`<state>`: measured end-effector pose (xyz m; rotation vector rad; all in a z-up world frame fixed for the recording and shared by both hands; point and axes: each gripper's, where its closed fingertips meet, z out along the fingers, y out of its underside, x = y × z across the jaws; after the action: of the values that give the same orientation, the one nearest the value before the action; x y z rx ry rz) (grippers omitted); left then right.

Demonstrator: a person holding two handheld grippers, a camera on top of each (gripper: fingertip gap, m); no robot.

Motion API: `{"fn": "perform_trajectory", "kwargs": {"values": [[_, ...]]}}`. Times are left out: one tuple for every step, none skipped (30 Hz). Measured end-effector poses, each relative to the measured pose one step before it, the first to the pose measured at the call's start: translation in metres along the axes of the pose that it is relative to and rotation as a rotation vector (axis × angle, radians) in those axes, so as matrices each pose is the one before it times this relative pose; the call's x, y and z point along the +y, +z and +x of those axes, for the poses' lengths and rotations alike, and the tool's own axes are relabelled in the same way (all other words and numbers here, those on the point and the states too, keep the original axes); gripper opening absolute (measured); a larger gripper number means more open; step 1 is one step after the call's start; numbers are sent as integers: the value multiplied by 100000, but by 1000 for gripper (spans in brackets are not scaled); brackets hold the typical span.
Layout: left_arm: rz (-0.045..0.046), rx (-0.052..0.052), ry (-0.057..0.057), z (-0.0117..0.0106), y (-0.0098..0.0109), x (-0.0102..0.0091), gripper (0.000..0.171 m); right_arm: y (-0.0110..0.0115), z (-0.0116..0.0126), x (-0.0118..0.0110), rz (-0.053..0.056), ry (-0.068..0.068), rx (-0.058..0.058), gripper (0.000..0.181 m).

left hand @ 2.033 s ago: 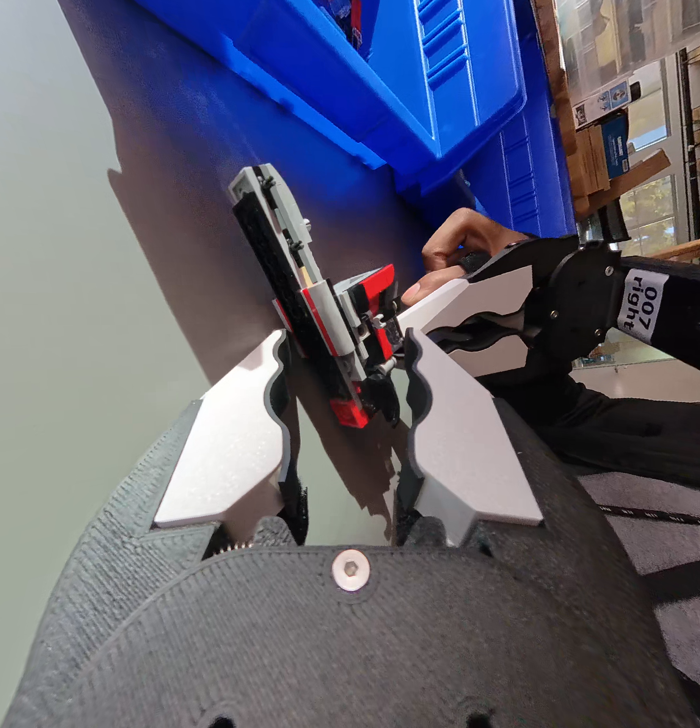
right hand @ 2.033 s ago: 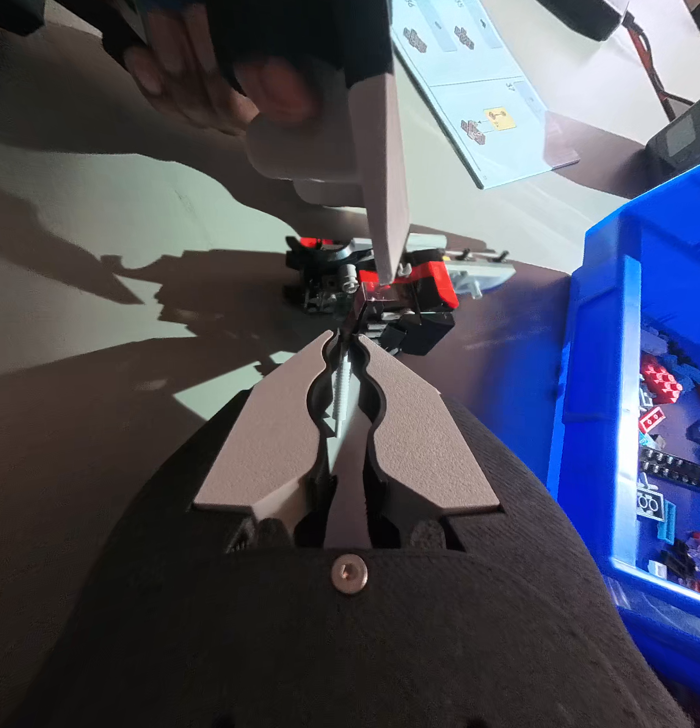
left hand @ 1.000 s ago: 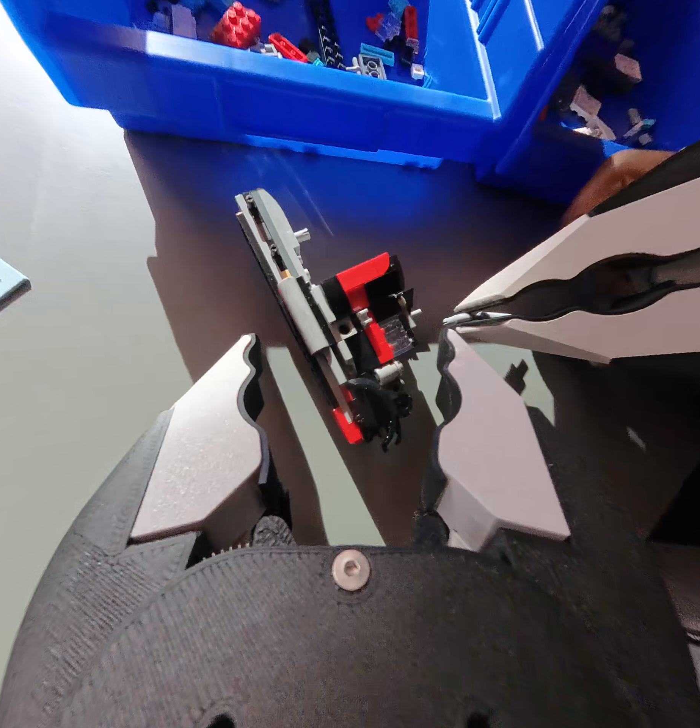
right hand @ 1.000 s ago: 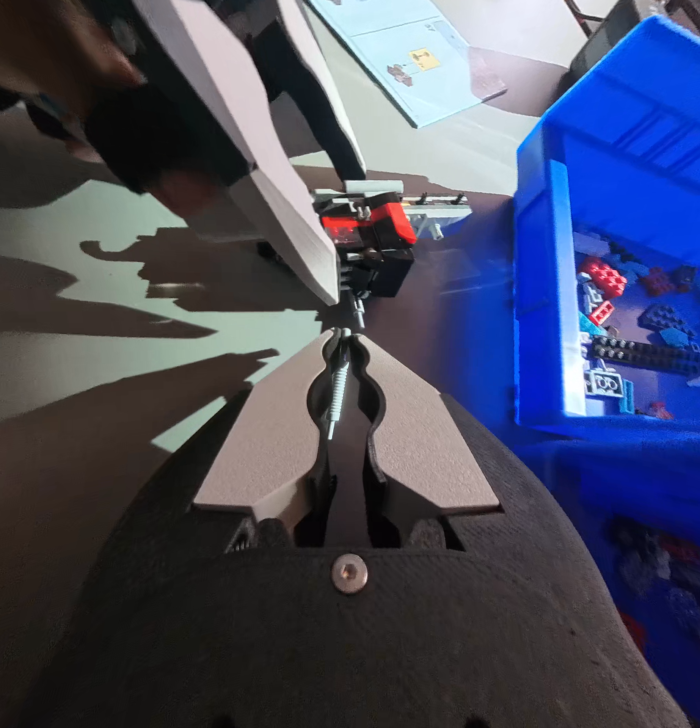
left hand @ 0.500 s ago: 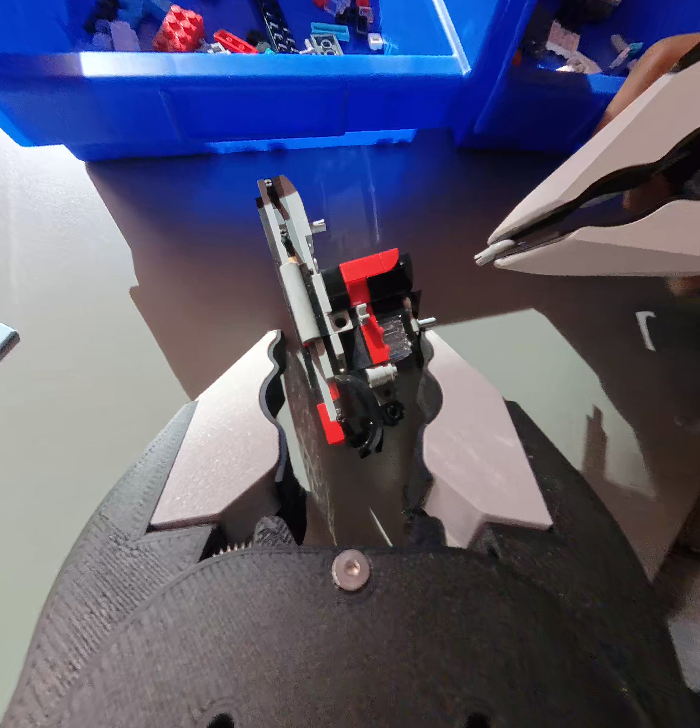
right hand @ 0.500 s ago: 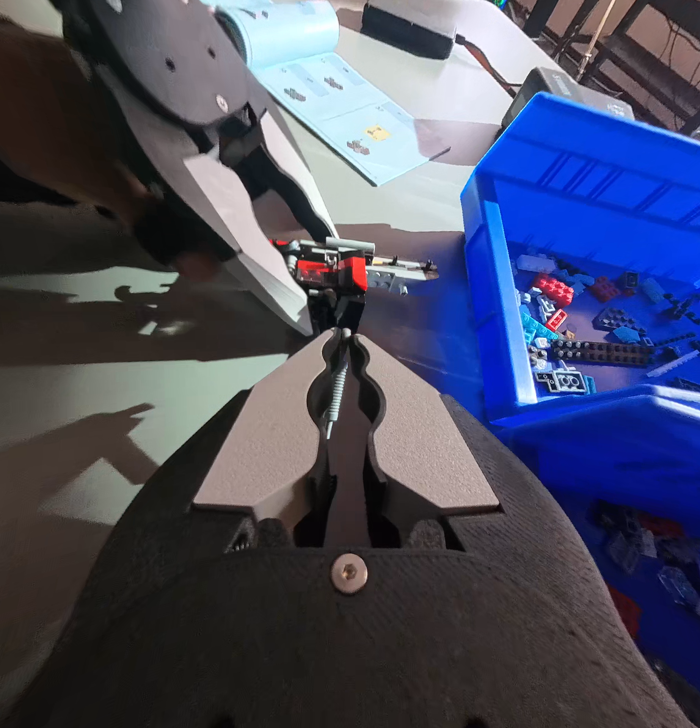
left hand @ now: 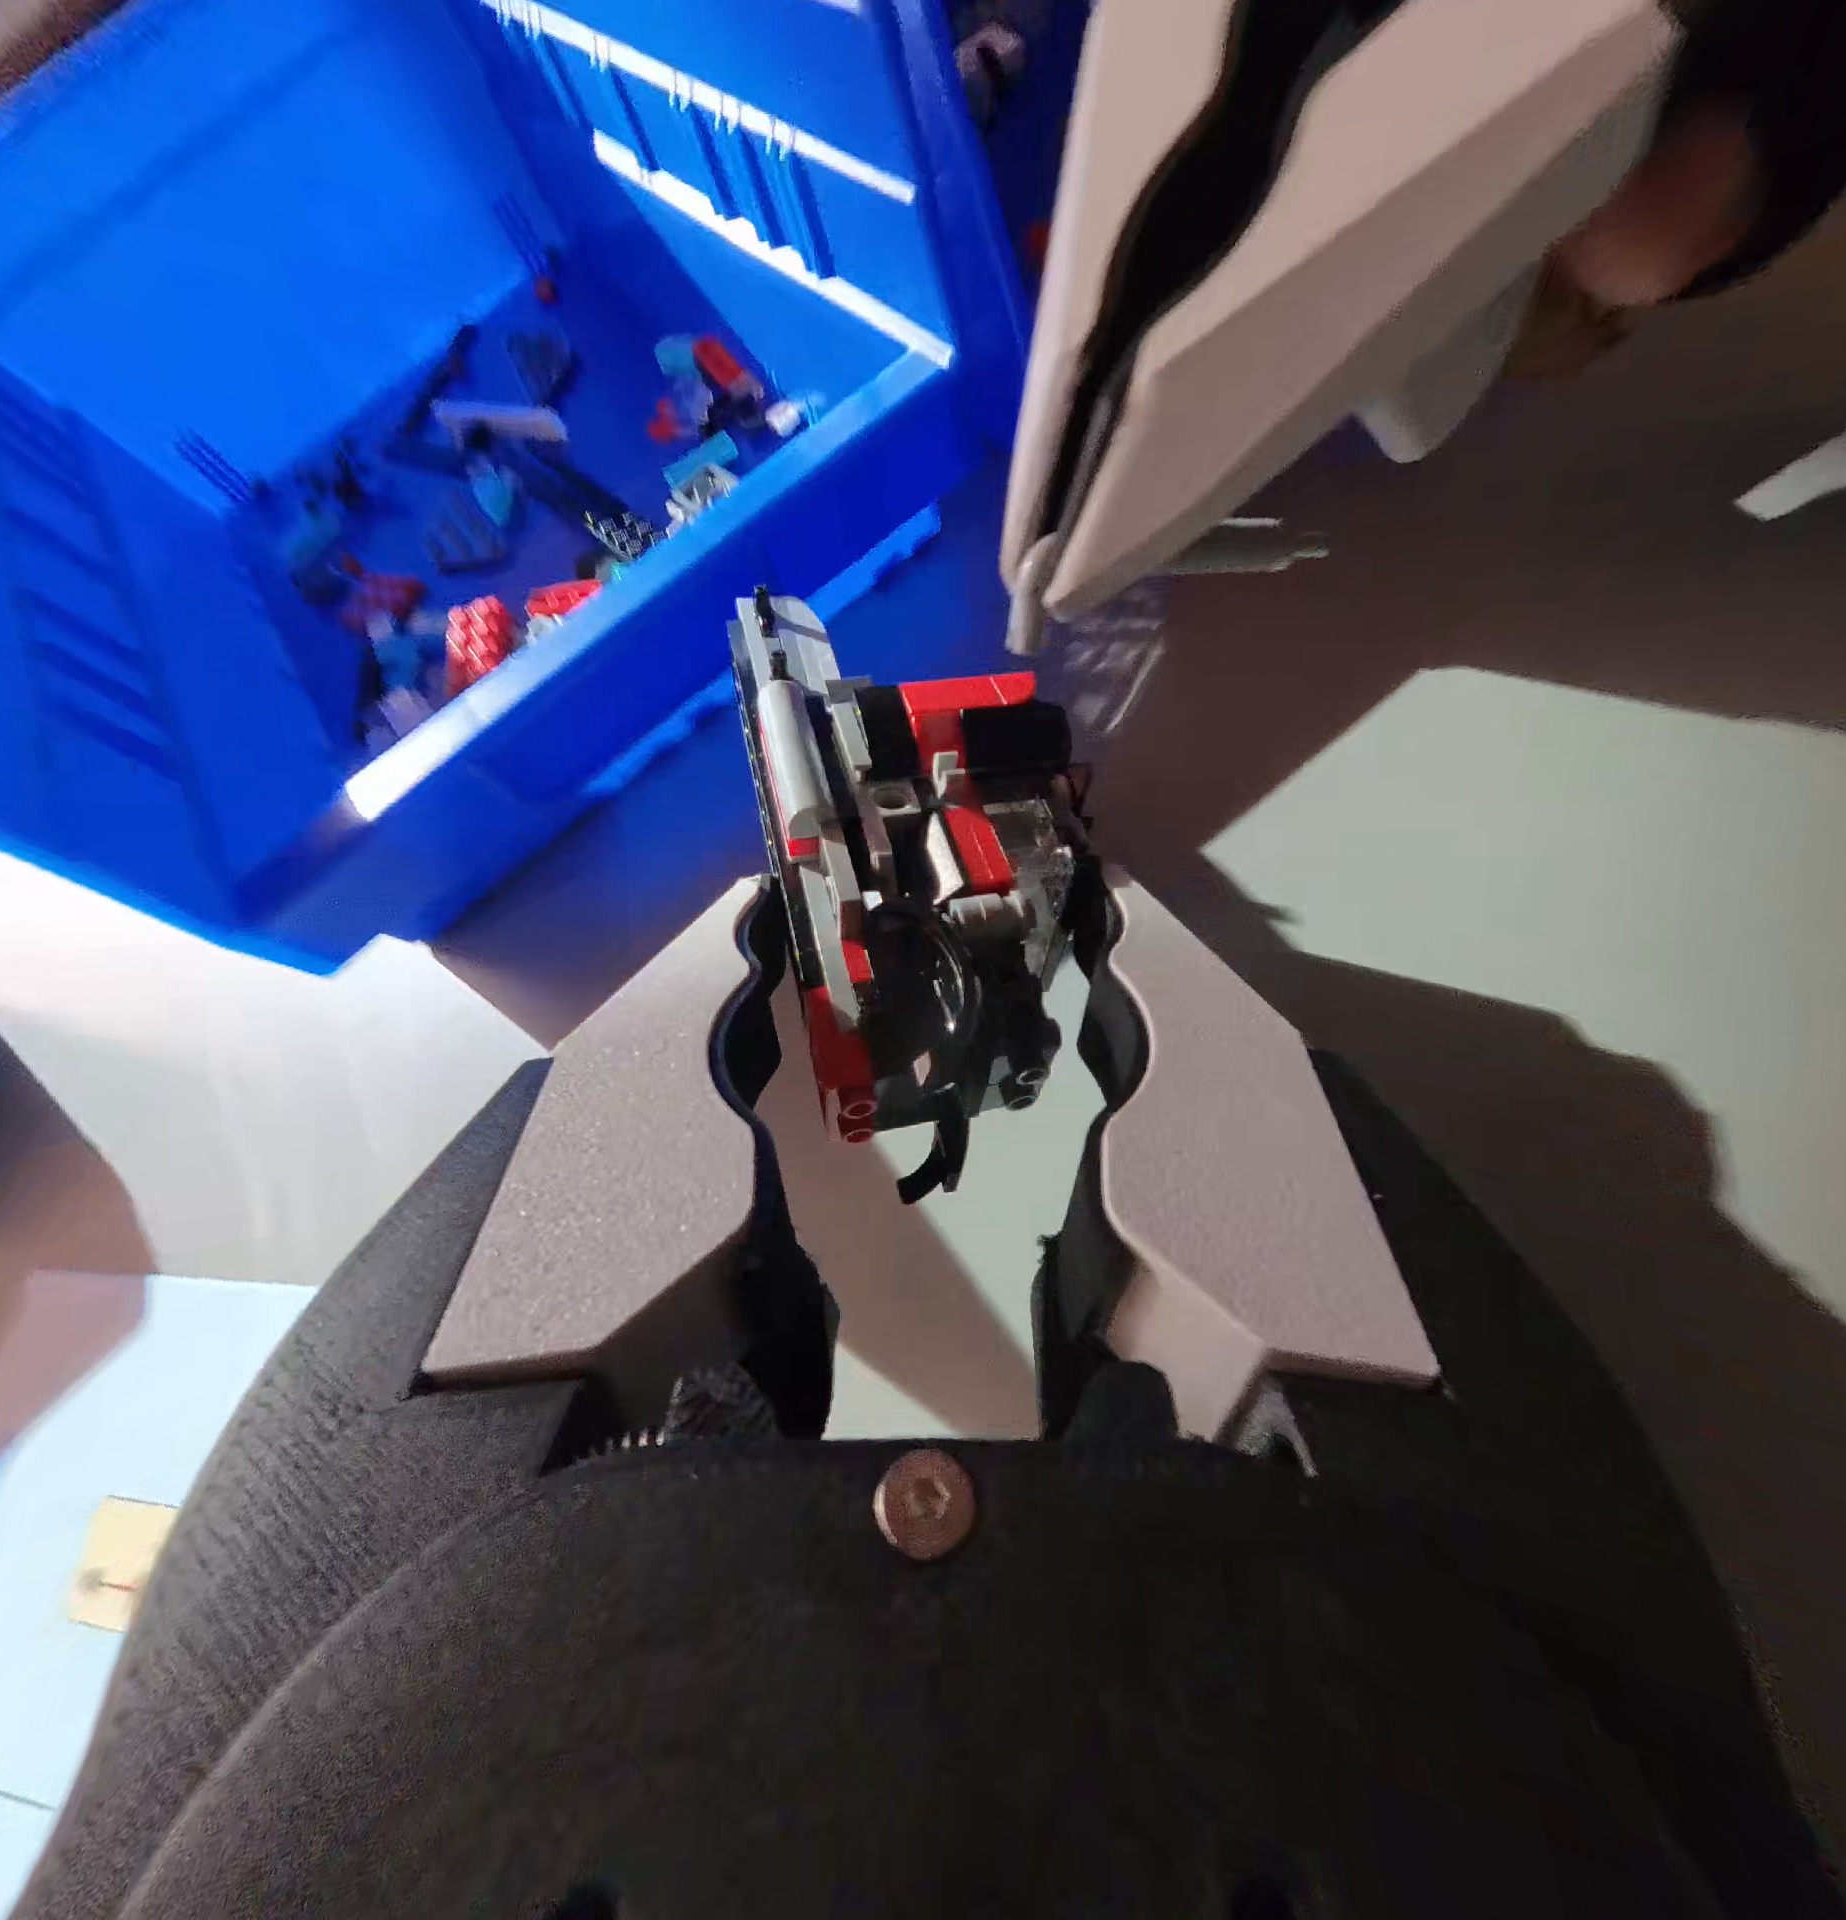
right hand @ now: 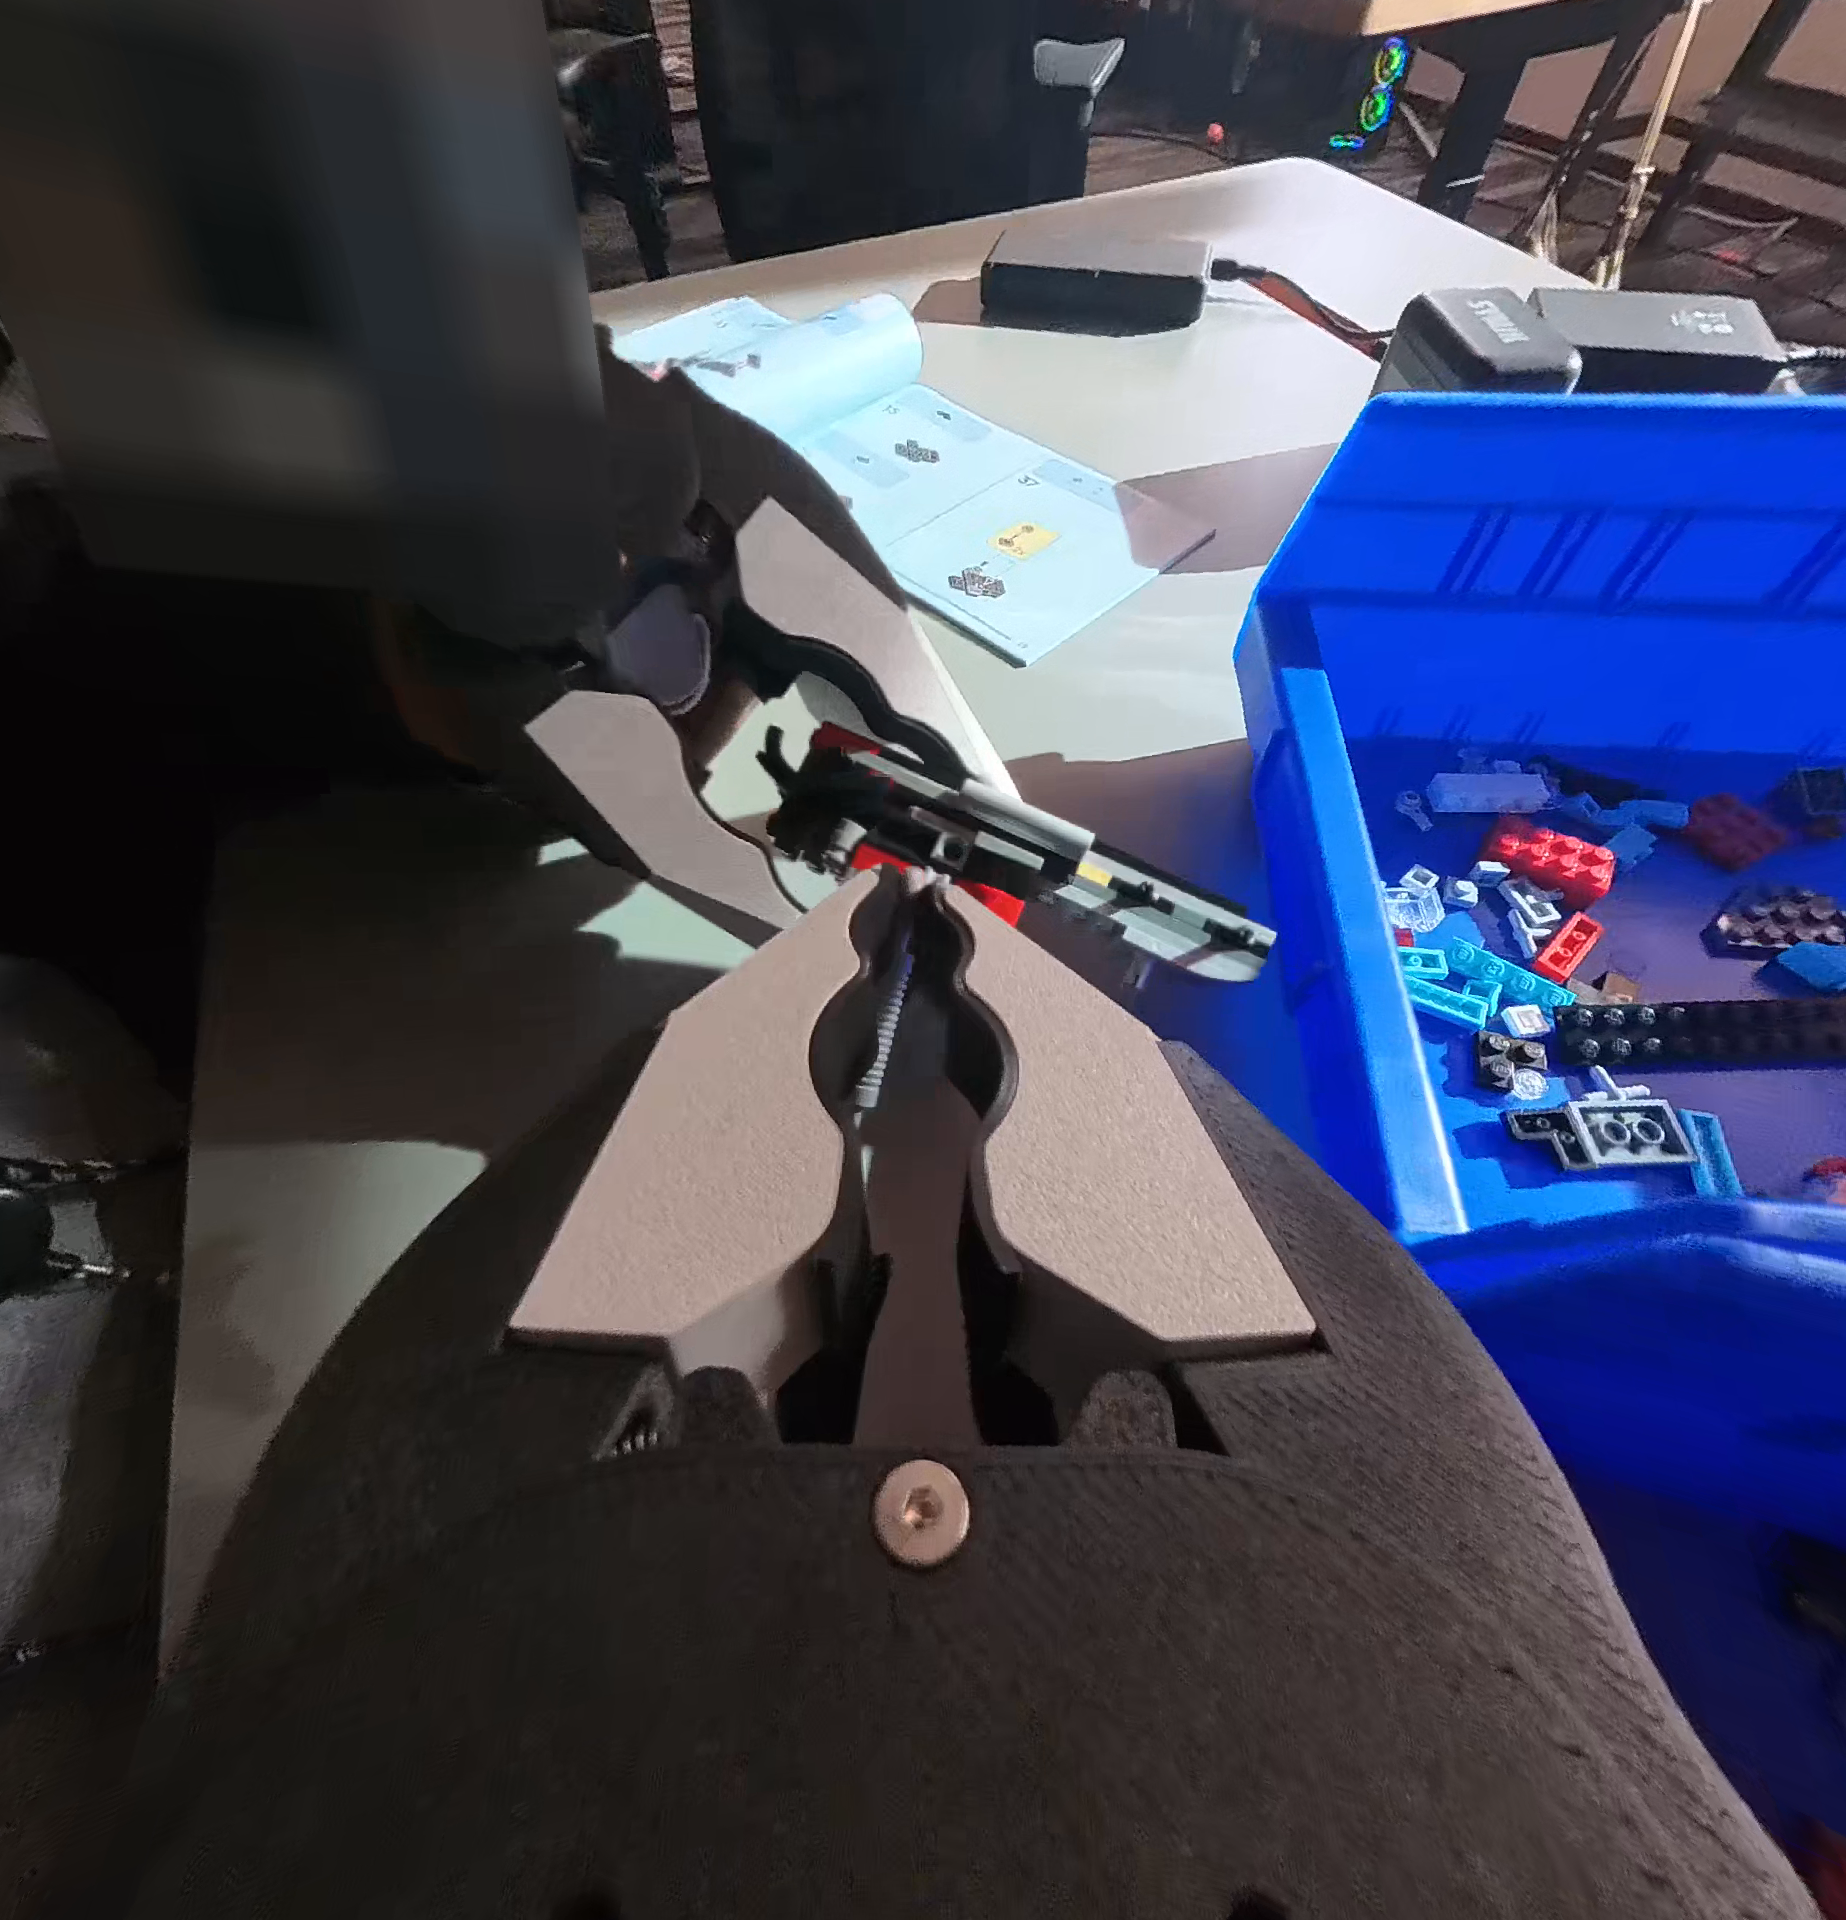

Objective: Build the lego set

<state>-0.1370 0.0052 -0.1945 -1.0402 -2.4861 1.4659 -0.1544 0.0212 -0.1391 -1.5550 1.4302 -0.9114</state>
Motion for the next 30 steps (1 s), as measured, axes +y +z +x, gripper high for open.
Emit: {"fn": "perform_trajectory", "kwargs": {"values": [[1657,-962,4632,-319,-181,-240,57,164,174,-282,391,596,478,5],[1622,-1188,3923,-387,-149,-185,57,169,184,-386,735,275,772,5],[2143,-1554,3237,-475,-140,-174,57,209,221,-471,870,80,1138,5],[2003,-1679,1698,-565,-145,-112,57,239,250,-595,1213,-344,1497,5],[2030,-1496,147,-608,-141,-54,57,295,262,-664,1465,-856,1894,5],[2183,-1133,-793,-622,-143,-21,57,354,252,-681,1339,-1241,1966,5],[2037,-1430,-944,-695,-148,18,57,437,202,-649,1001,-1415,1782,5],[1755,-1818,-302,-757,-171,64,57,510,186,-600,642,-1704,1663,5],[1534,-2267,330,-859,-180,68,57,560,176,-563,234,-2023,1638,5],[1727,-2417,846,-894,-194,14,57,614,162,-569,85,-2308,1457,5],[1294,-2293,862,-920,-182,45,57,628,149,-646,530,-2500,1445,5],[995,-2369,1133,-931,-171,79,57,667,171,-683,962,-2697,1569,5],[621,-2319,1507,-893,-145,134,57,704,212,-640,973,-3079,1857,5],[-129,-2392,1990,-865,-143,246,57,777,274,-502,512,-3688,2443,5],[-641,-2926,2166,-880,-151,359,57,816,288,-375,96,-4134,2753,4],[-601,-2357,2240,-756,-179,383,57,808,129,-371,442,-3982,2160,4],[-772,-2218,1658,-670,-184,425,58,796,-64,-361,779,-3227,1160,5],[-602,-2123,1137,-616,-227,401,58,777,-249,-319,870,-2578,215,4],[-535,-1601,226,-496,-220,374,57,747,-308,-255,695,-2203,55,4],[-902,-1063,-527,-388,-194,389,57,692,-303,-157,213,-2269,265,4],[-946,-728,-630,-287,-177,379,57,601,-211,-88,-48,-2672,840,4],[-900,-698,-761,-215,-143,343,57,493,-136,-118,296,-2886,1311,4],[-919,-402,-372,-107,-117,292,57,390,-146,-120,486,-2369,1005,4],[-670,-467,230,-75,-88,203,57,318,-123,-82,241,-1355,734,4],[-155,-293,501,-34,-47,65,57,258,-97,10,-124,-511,549,4],[232,-34,376,11,-25,-39,57,191,-125,82,-208,182,190,4],[-33,42,267,51,14,-10,57,125,-148,160,-310,950,-268,4],[-177,216,307,125,42,35,57,19,-109,113,229,1397,-236,4],[-164,371,218,150,45,61,57,-15,-62,137,104,1751,-173,4],[-16,438,252,153,44,33,57,-48,9,169,-118,1749,51,4]]}}
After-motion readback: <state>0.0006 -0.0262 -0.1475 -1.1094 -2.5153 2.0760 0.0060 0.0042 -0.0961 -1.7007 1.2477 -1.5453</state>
